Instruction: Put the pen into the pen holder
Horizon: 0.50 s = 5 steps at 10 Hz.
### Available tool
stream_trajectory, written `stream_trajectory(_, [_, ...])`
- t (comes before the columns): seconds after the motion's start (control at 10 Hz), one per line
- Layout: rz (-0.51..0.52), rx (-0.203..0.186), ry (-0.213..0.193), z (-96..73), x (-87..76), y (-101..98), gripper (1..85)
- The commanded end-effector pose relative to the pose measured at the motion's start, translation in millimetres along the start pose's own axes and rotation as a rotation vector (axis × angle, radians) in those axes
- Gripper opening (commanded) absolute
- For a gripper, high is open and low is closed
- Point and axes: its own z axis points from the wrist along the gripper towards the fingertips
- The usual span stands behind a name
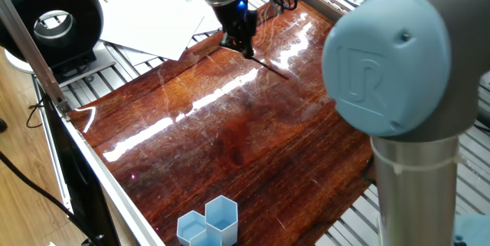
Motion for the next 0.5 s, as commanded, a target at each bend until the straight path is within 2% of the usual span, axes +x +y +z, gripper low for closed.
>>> stream_trajectory(0.0, [-0.031,-0.074,-0.058,-2.8,-12.9,19.3,1.0])
stream_trajectory(0.1, [-0.021,-0.072,-0.078,-3.1,-18.1,18.6,1.0])
stream_trajectory(0.3, [-0.072,-0.05,-0.01,-2.0,-0.2,12.8,1.0])
stream_trajectory(0.4, [-0.102,-0.057,0.013,-5.9,9.6,13.2,1.0])
